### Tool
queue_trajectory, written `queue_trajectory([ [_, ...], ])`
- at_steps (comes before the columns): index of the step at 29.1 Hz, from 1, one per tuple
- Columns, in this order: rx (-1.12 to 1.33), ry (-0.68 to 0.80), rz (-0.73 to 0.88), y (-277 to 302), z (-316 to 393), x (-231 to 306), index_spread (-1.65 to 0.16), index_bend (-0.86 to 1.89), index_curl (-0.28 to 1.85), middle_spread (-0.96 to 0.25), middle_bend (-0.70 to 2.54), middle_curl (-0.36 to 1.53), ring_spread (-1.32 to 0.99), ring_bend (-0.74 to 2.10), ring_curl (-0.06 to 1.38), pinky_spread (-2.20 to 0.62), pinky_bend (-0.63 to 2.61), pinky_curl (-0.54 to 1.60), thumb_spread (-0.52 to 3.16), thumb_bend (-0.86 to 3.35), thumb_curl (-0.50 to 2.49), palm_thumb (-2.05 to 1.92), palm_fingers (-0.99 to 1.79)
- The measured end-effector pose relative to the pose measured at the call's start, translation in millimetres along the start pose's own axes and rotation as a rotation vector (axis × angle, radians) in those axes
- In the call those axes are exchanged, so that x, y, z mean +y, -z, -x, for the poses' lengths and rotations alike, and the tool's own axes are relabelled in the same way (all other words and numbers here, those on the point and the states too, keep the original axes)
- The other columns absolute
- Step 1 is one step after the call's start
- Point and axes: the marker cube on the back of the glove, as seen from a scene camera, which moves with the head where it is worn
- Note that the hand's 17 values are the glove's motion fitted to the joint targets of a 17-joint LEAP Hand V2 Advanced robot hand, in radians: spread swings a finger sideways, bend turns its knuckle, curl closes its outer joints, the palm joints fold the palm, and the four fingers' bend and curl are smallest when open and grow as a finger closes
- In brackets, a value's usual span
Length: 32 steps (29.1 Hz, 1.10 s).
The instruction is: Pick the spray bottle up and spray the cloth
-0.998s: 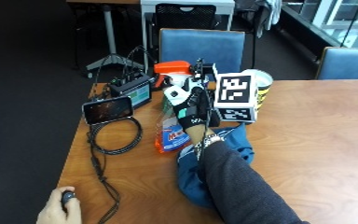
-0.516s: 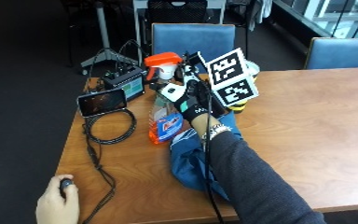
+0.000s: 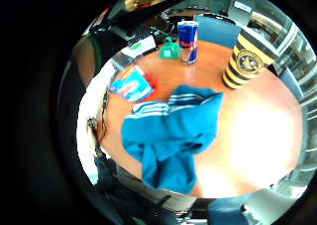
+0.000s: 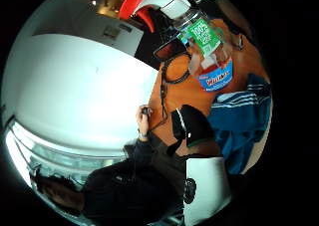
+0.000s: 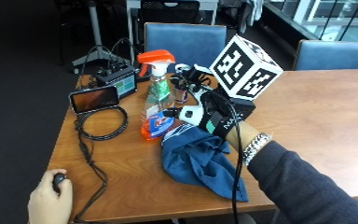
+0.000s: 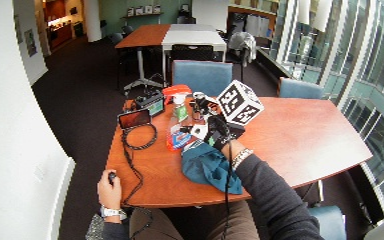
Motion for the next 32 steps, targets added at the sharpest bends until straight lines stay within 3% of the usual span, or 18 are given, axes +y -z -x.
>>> queue_trajectory([
  [7,0.119,0.168,0.136,6.2,36.0,44.2,-0.39,0.18,0.33,-0.09,0.19,0.36,-0.07,0.27,0.34,0.19,0.33,0.35,1.0,-0.05,0.51,0.72,0.6],
  [15,0.291,0.356,0.163,-14.5,94.8,79.2,-0.42,0.16,0.33,-0.08,0.1,0.3,-0.05,0.31,0.36,0.23,0.38,0.37,1.04,-0.06,0.43,0.57,0.5],
  [23,0.363,0.378,0.285,-12.7,75.5,137.3,-0.43,0.18,0.33,-0.07,0.12,0.27,-0.05,0.34,0.36,0.24,0.4,0.37,1.06,-0.03,0.39,0.52,0.46],
  [32,0.317,0.412,0.295,-15.8,81.9,155.6,-0.44,0.18,0.33,-0.06,0.14,0.25,-0.05,0.35,0.35,0.26,0.4,0.36,1.06,-0.03,0.36,0.52,0.45],
])
